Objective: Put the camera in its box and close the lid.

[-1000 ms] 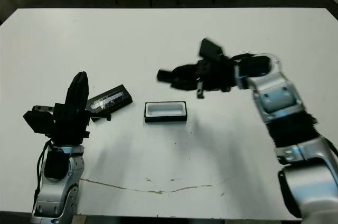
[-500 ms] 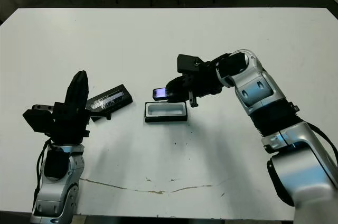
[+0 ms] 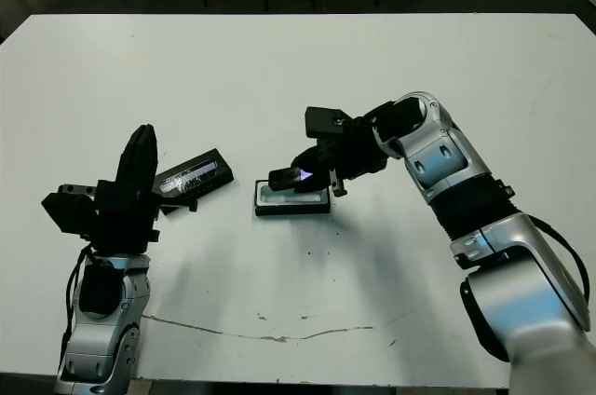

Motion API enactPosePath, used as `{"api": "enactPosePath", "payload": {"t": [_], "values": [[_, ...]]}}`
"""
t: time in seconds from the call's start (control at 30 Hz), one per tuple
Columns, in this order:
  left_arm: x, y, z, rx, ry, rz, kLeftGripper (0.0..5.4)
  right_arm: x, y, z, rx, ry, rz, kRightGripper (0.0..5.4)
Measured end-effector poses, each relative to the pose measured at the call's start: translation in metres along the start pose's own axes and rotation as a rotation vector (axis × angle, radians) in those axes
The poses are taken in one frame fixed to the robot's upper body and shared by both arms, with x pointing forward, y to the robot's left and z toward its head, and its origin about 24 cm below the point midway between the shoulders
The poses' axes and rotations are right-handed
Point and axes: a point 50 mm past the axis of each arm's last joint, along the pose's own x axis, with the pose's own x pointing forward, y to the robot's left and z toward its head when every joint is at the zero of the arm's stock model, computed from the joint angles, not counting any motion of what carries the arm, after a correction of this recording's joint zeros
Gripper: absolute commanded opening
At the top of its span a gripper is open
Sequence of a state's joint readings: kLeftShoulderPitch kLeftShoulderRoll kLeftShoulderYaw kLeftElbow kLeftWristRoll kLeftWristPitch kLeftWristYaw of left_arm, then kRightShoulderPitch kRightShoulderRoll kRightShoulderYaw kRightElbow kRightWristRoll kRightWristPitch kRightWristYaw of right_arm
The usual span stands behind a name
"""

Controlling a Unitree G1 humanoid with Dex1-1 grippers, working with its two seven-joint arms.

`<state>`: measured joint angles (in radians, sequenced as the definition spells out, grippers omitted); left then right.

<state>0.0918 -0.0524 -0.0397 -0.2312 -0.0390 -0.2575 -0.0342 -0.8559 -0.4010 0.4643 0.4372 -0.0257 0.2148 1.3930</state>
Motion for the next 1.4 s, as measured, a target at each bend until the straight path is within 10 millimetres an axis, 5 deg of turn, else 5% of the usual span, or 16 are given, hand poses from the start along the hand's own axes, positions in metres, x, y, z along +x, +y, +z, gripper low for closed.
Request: {"api": "enactPosePath", "payload": {"t": [1.4], "values": [[-0.003, -0.001, -0.003, -0.008, 0.017, 0.005, 0.00, 0.012, 0.005, 0.004, 0.011, 0.030, -0.001, 0.89]]}}
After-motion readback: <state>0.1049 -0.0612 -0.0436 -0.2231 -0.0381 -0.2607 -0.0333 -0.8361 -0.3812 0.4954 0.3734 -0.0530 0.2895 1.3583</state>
